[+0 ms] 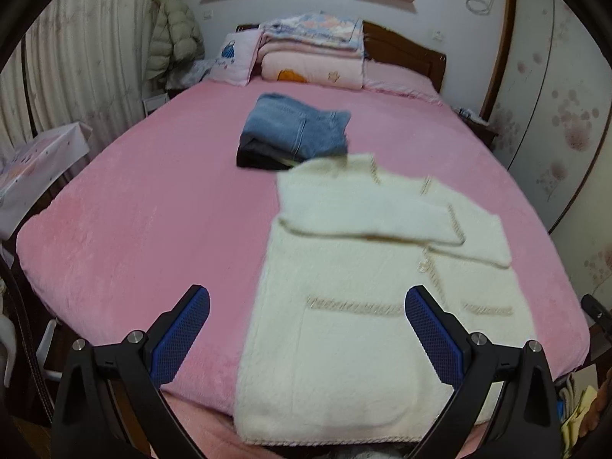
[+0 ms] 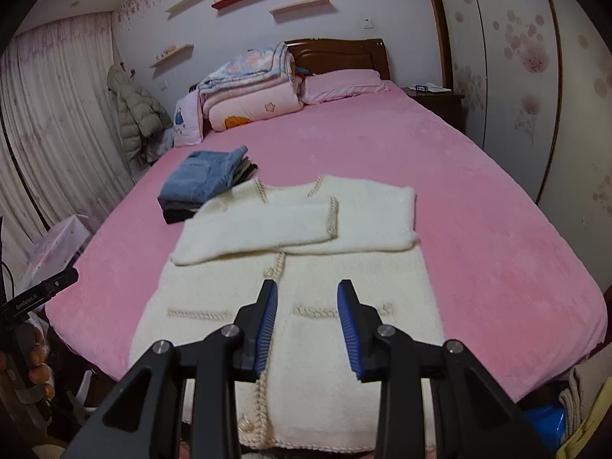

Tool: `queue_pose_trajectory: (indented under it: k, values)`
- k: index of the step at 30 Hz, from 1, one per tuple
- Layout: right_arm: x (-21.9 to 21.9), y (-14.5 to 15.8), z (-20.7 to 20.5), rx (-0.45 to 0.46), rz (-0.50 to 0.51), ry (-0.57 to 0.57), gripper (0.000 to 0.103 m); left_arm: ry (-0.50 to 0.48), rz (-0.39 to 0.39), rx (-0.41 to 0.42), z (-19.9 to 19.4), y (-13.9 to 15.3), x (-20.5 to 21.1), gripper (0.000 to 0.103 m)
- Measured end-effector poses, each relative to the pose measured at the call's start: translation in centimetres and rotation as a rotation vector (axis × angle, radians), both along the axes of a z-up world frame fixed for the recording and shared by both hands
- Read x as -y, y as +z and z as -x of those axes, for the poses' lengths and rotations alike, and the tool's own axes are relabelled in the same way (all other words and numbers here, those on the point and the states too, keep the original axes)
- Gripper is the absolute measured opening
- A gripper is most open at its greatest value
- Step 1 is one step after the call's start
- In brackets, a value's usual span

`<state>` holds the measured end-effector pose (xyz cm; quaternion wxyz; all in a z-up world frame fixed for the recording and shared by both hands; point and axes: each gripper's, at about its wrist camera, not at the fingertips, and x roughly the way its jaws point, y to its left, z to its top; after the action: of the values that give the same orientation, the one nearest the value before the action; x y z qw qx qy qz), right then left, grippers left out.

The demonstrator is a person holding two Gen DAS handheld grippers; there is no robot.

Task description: Fold large clothes

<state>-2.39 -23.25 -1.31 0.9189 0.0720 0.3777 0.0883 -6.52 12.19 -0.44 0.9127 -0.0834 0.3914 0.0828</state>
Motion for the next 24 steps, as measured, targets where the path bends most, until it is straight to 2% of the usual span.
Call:
queue_pose_trajectory:
  k: [6, 10, 15, 19, 24]
  values:
    - [0.0, -3.7, 0.8, -0.062, 0.052, 0.012, 0.033, -0.005, -0.034, -0.135, 0.7, -6.4, -1.2, 0.102]
    - [0.4, -6.7, 1.3, -0.115, 0.056, 0.031, 0.033, -0.041, 0.001, -0.24, 1.5, -10.9, -2.5, 0.102]
    - [1.1, -9.9, 2.0, -0.168, 0.088, 0.04, 0.033, -0.044, 0.0, -0.309, 2.5, -15.2, -4.5, 0.102]
    - [2.4, -12.1, 2.0, -0.222, 0.097, 0.047, 0.033, -0.06, 0.073, -0.359, 2.6, -17.9, -6.3, 0.101]
    - [5.8, -14.7, 2.4, -0.299, 0.081, 0.011, 0.033, -0.074, 0.17, -0.395, 2.9, -20.4, -7.8, 0.096]
